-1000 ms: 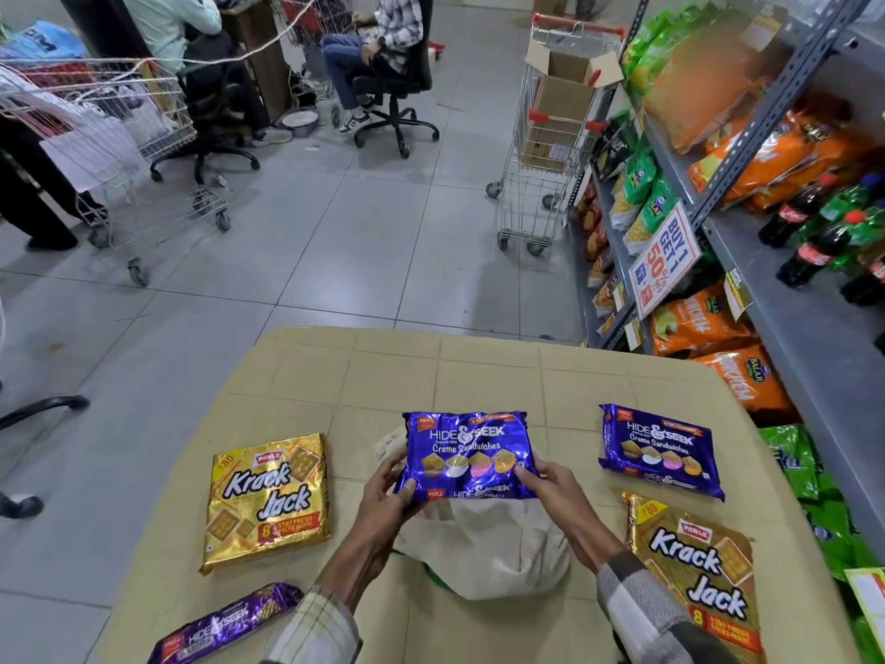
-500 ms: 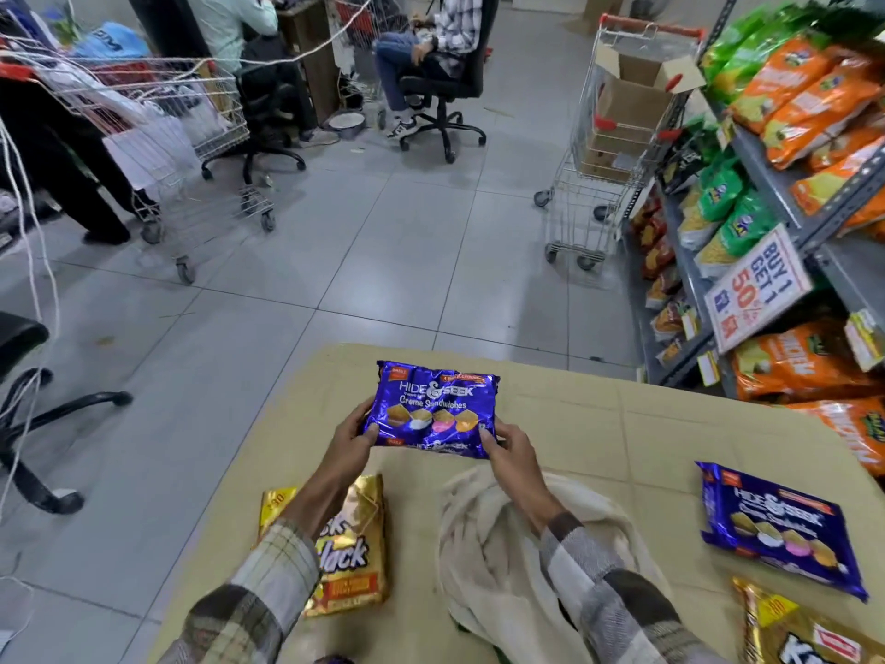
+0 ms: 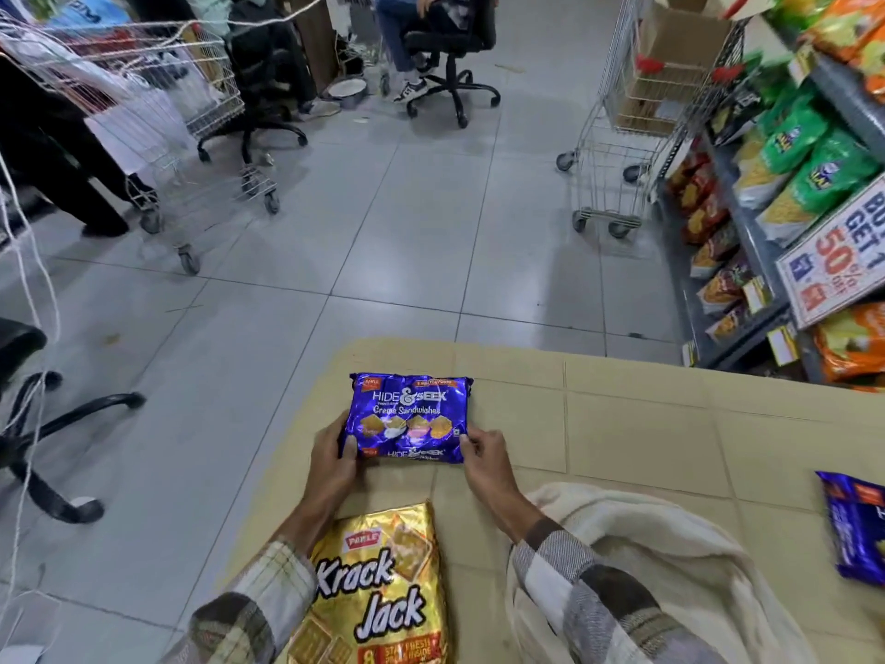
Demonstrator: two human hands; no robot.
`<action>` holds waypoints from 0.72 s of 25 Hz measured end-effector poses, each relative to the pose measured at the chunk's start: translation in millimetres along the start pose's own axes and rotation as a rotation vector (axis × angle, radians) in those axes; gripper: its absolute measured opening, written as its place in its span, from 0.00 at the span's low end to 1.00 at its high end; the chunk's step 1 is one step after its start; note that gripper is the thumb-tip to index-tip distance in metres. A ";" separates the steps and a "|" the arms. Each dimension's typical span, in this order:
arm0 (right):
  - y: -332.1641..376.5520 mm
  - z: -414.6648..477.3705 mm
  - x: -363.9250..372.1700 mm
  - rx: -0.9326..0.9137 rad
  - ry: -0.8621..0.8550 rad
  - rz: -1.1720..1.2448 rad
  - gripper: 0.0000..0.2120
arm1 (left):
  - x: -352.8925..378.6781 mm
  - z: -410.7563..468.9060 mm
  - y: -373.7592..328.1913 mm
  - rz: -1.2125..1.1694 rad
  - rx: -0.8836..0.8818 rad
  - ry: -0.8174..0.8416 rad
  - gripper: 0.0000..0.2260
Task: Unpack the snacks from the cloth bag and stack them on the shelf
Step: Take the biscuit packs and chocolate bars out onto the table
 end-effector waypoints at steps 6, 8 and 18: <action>-15.6 -3.0 3.8 0.093 0.050 -0.356 0.17 | 6.1 12.7 25.7 0.038 -0.233 0.050 0.21; -5.1 -8.3 -2.0 0.128 0.164 -0.355 0.19 | 1.1 11.7 12.2 -0.004 -0.271 0.106 0.22; -12.4 -106.9 -128.2 -0.164 -0.175 -0.024 0.19 | 2.8 -116.9 -64.0 0.047 0.105 -0.043 0.14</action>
Point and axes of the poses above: each hand's wrist, its own z-axis towards the middle knuckle, its own x-axis out of the palm, y = z × x, the point moved 8 cm from there along z, towards the middle knuckle, and after that the axes turned 5 degrees about -y, right-handed, at the moved point
